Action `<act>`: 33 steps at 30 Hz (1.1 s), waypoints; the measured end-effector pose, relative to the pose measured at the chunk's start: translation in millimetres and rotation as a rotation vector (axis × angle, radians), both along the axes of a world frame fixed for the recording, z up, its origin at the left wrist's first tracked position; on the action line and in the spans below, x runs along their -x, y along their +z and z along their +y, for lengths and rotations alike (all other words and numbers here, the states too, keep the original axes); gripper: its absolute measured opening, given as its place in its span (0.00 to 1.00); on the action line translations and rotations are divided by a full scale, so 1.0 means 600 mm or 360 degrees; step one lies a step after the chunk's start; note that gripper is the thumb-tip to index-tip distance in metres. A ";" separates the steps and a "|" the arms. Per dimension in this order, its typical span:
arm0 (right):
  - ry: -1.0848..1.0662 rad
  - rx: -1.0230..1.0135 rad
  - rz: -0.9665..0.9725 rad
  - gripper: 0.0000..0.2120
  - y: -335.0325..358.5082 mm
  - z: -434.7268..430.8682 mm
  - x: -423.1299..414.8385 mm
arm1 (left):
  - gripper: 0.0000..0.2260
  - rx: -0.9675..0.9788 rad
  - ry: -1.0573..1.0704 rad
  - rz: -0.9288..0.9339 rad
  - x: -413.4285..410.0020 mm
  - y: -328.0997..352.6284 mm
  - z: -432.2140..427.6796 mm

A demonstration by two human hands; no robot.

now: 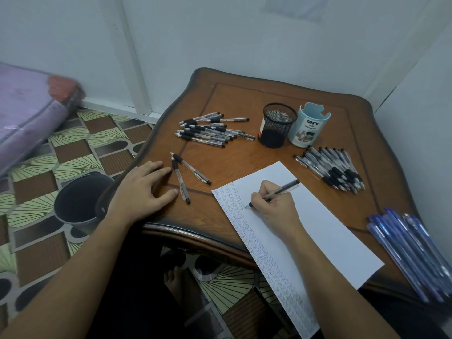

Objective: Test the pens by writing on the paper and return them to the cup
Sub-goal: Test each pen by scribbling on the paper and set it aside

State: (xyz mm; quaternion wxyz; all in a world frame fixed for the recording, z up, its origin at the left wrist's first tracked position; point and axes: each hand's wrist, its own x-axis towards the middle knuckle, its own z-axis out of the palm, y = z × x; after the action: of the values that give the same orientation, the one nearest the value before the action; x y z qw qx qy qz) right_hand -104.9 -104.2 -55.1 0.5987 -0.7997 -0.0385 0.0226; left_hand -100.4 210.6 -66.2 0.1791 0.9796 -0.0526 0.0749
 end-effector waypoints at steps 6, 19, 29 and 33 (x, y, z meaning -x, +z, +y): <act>-0.0032 0.0063 -0.0012 0.18 -0.002 0.001 -0.002 | 0.37 -0.0014 0.0001 -0.0001 0.000 0.000 0.001; -0.0340 -0.0517 0.0424 0.08 0.024 -0.012 -0.036 | 0.37 0.0011 0.0007 -0.0013 0.001 0.001 0.000; -0.0324 -0.0229 0.0395 0.22 0.035 0.010 -0.037 | 0.38 0.0009 0.0015 -0.0002 0.001 0.002 0.000; -0.0319 -0.0118 0.0282 0.24 0.035 0.013 -0.032 | 0.38 -0.0010 0.0016 0.0015 0.002 0.002 0.001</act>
State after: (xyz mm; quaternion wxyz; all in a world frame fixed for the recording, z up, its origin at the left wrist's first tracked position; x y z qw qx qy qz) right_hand -85.6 -96.2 -34.0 0.6282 -0.7717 0.0940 0.0317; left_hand -101.6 211.1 -65.0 0.1760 0.9807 -0.0471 0.0709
